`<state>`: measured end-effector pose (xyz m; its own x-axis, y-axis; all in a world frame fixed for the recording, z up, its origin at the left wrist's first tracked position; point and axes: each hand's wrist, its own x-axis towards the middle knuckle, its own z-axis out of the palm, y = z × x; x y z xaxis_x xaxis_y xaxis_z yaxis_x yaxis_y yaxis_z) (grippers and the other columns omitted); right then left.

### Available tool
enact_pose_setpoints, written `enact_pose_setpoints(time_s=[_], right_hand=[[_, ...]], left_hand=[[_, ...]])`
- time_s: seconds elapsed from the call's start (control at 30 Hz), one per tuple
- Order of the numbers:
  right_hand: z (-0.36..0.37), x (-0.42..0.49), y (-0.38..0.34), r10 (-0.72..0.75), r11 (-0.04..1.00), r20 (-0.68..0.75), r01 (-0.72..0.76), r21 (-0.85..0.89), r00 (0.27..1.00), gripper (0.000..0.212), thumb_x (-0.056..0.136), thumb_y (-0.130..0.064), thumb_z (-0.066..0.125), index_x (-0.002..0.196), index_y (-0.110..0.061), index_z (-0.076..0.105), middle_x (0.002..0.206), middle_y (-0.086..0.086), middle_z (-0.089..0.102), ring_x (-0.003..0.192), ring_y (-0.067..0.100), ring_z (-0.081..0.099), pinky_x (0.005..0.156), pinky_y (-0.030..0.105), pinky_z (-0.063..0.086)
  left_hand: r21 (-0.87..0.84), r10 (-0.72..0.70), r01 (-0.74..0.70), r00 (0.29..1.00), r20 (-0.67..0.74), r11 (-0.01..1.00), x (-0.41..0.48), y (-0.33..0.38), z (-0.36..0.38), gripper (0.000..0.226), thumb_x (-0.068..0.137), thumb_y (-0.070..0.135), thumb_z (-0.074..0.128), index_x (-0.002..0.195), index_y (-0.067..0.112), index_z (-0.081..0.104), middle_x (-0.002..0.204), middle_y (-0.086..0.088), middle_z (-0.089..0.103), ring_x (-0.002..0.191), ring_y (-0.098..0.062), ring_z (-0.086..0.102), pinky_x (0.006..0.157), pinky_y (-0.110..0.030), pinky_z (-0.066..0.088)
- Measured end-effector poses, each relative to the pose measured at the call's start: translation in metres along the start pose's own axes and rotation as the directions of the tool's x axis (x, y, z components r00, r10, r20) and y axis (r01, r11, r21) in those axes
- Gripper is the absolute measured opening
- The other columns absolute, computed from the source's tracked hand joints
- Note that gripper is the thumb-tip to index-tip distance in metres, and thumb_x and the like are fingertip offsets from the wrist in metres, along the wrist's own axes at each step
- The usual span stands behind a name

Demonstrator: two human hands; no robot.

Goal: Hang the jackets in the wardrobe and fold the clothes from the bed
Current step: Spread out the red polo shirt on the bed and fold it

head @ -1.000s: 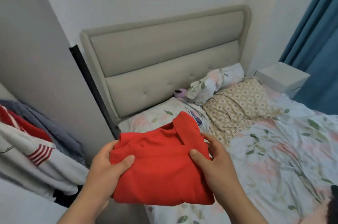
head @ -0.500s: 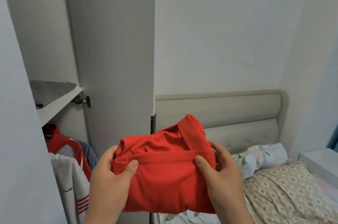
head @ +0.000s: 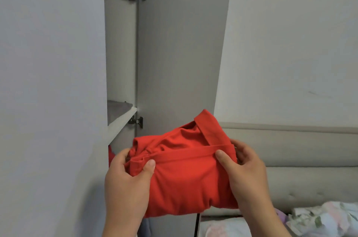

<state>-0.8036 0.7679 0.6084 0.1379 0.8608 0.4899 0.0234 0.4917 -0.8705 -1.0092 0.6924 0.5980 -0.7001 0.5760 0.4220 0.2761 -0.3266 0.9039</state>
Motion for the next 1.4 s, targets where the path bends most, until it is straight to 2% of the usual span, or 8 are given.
enact_pose_setpoints(time_s=[0.13,0.27,0.8,0.97,1.1,1.23,1.3,1.4], right_hand=[[0.035,0.033,0.008,-0.056,0.998,0.003,0.055,0.022,0.998,0.03,0.078,-0.018,0.08,0.1,-0.035,0.069,0.096,-0.017,0.074,0.089,0.002,0.07,0.078,0.025,0.053],[0.073,0.079,0.018,-0.135,0.991,0.019,0.134,0.024,0.991,0.03,0.077,-0.021,0.079,0.096,-0.041,0.067,0.094,-0.024,0.072,0.085,-0.005,0.068,0.076,0.024,0.051],[0.212,0.225,0.092,-0.234,0.938,0.451,0.077,0.339,0.861,0.036,0.079,-0.006,0.074,0.103,-0.032,0.069,0.1,-0.016,0.073,0.092,0.003,0.069,0.079,0.015,0.052],[0.233,0.241,0.092,-0.239,0.958,0.587,0.089,0.273,0.774,0.056,0.062,-0.012,0.054,0.114,-0.032,0.064,0.111,-0.011,0.068,0.1,0.008,0.062,0.091,0.03,0.05],[0.26,0.261,0.074,-0.326,0.938,0.541,0.194,0.288,0.775,0.061,0.071,0.009,0.058,0.108,-0.039,0.062,0.108,-0.018,0.066,0.099,-0.004,0.06,0.086,0.006,0.043],[0.299,0.29,0.05,-0.38,0.906,0.503,0.205,0.369,0.776,0.052,0.076,0.007,0.059,0.097,-0.041,0.056,0.099,-0.027,0.06,0.095,-0.015,0.057,0.078,-0.003,0.037],[0.322,0.303,0.038,-0.41,0.895,0.537,0.214,0.39,0.737,0.046,0.077,0.007,0.058,0.098,-0.034,0.059,0.097,-0.025,0.061,0.094,-0.007,0.059,0.08,-0.001,0.038],[0.353,0.315,0.027,-0.435,0.879,0.609,0.165,0.448,0.664,0.043,0.077,0.011,0.058,0.095,-0.028,0.063,0.097,-0.019,0.065,0.098,0.002,0.062,0.08,0.004,0.043]], left_hand=[[0.005,0.055,-0.055,0.993,-0.104,0.998,0.023,0.001,0.018,0.037,0.076,0.016,0.078,0.103,0.035,0.061,0.095,0.021,0.063,0.092,-0.004,0.063,0.08,-0.026,0.047],[0.047,0.108,-0.1,0.977,-0.182,0.994,0.055,-0.002,0.042,0.043,0.079,0.016,0.076,0.118,0.024,0.061,0.111,0.012,0.065,0.104,-0.013,0.061,0.095,-0.037,0.048],[0.259,0.2,-0.079,0.854,-0.48,0.963,0.176,-0.042,0.077,0.046,0.069,0.006,0.083,0.084,0.042,0.059,0.079,0.032,0.066,0.069,0.016,0.06,0.062,0.005,0.038],[0.279,0.218,-0.063,0.794,-0.568,0.958,0.192,-0.04,0.078,0.034,0.052,0.033,0.073,0.082,0.045,0.062,0.077,0.023,0.069,0.075,0.006,0.063,0.065,0.001,0.04],[0.313,0.256,-0.071,0.753,-0.606,0.947,0.211,-0.03,0.079,0.035,0.069,0.02,0.084,0.09,0.036,0.061,0.093,0.015,0.067,0.087,-0.011,0.064,0.079,-0.032,0.045],[0.221,0.21,-0.079,0.718,-0.663,0.972,0.238,-0.013,0.081,0.035,0.061,0.024,0.071,0.094,0.034,0.061,0.092,0.007,0.067,0.085,-0.018,0.064,0.08,-0.042,0.05],[0.205,0.199,-0.077,0.7,-0.686,0.976,0.249,-0.006,0.083,0.049,0.05,0.023,0.055,0.098,0.032,0.059,0.093,0.0,0.067,0.082,-0.022,0.063,0.076,-0.042,0.051],[0.258,0.253,-0.082,0.616,-0.746,0.963,0.258,-0.003,0.086,0.045,0.057,0.02,0.059,0.097,0.038,0.049,0.087,0.015,0.058,0.073,0.001,0.055,0.064,-0.025,0.043]])
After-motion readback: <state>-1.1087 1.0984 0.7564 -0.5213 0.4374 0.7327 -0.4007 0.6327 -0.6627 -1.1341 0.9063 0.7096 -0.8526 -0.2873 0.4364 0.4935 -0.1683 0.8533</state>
